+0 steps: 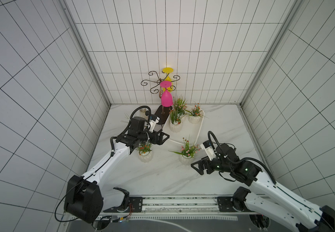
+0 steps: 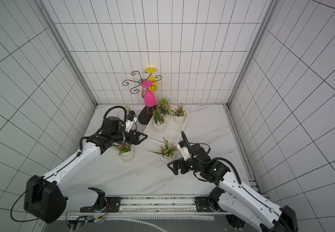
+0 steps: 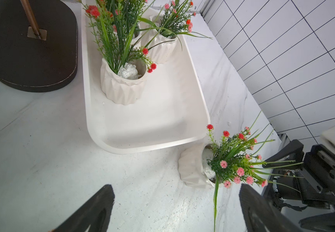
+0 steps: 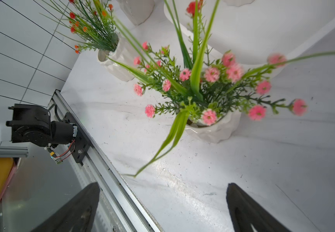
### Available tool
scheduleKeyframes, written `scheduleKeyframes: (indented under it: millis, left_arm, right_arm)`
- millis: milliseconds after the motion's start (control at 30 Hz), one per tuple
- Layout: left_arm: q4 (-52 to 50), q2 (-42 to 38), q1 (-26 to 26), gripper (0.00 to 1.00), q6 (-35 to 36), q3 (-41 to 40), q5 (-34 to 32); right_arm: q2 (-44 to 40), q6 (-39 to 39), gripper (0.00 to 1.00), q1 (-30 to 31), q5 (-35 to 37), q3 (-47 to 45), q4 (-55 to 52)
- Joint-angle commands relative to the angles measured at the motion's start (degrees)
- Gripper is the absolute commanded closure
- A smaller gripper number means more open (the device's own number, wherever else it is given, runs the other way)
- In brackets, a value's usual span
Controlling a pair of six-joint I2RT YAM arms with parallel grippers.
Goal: Put the potted gypsophila into the storage box
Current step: Pick up the baby's breath potted plant from the center of the board.
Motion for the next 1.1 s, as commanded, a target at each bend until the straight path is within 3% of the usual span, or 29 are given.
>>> scheduleKeyframes:
  millis: [0,300,567,1067]
  left_arm:
    - [1.7,0.3,0.4,0.03,0.1,-0.5,1.9]
    - [1.9,0.1,1.5,0.03,0.0,-0.9,2.1]
    - [2.2,0.1,2.2,0.04,-0.4,-1.2,2.2]
    - [3.1,0.0,3.3,0.04,-1.1,-1.7,3.2]
  right_arm:
    - [3.2,4.1,0.01,5.2,11.2,-1.3,2.6]
    - [14.4,8.1,0.01,12.8,26.6,3.1,3.5]
    - [16.7,11.5,0.01,13.1,29.3,1.7,13.7]
    - [26.7,12.5,0.01,12.9,33.3,5.9,16.9]
